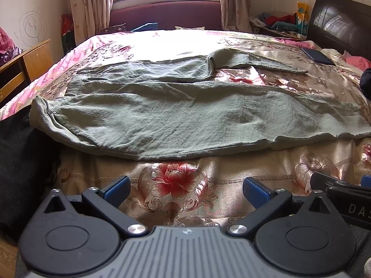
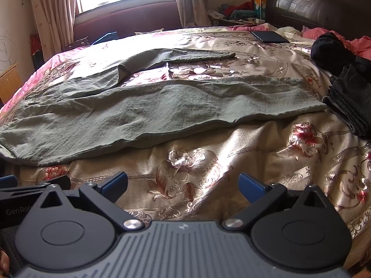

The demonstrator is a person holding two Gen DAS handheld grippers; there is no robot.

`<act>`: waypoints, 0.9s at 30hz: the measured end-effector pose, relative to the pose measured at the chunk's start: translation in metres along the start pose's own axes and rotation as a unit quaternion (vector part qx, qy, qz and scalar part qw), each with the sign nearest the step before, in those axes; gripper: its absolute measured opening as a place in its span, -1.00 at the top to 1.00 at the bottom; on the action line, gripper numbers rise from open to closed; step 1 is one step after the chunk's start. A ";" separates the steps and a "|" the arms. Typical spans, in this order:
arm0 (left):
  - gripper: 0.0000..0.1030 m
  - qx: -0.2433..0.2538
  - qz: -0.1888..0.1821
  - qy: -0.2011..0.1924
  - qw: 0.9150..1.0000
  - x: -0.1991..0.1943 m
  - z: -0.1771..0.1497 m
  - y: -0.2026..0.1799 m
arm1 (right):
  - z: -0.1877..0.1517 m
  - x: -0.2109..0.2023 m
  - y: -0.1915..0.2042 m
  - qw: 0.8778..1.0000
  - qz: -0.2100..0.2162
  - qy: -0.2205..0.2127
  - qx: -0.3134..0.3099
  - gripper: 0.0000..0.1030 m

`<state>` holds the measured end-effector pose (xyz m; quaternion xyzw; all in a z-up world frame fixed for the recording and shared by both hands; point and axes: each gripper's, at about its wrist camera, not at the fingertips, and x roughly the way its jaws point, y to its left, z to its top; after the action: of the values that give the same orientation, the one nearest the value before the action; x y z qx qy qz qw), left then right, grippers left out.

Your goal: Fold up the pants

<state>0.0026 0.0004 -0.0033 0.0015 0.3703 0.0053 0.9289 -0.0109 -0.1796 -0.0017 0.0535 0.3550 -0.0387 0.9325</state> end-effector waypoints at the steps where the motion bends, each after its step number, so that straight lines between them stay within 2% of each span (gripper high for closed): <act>1: -1.00 0.000 0.001 0.000 1.000 0.000 0.000 0.000 | 0.000 0.000 0.000 1.000 0.000 0.000 0.000 -0.96; 27: -1.00 -0.009 0.000 -0.008 1.000 0.005 0.004 -0.004 | 0.006 0.006 -0.005 0.999 0.007 0.019 0.026 -0.96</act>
<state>0.0096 -0.0038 -0.0039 -0.0066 0.3623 0.0086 0.9320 -0.0030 -0.1855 -0.0014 0.0813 0.3714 -0.0404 0.9240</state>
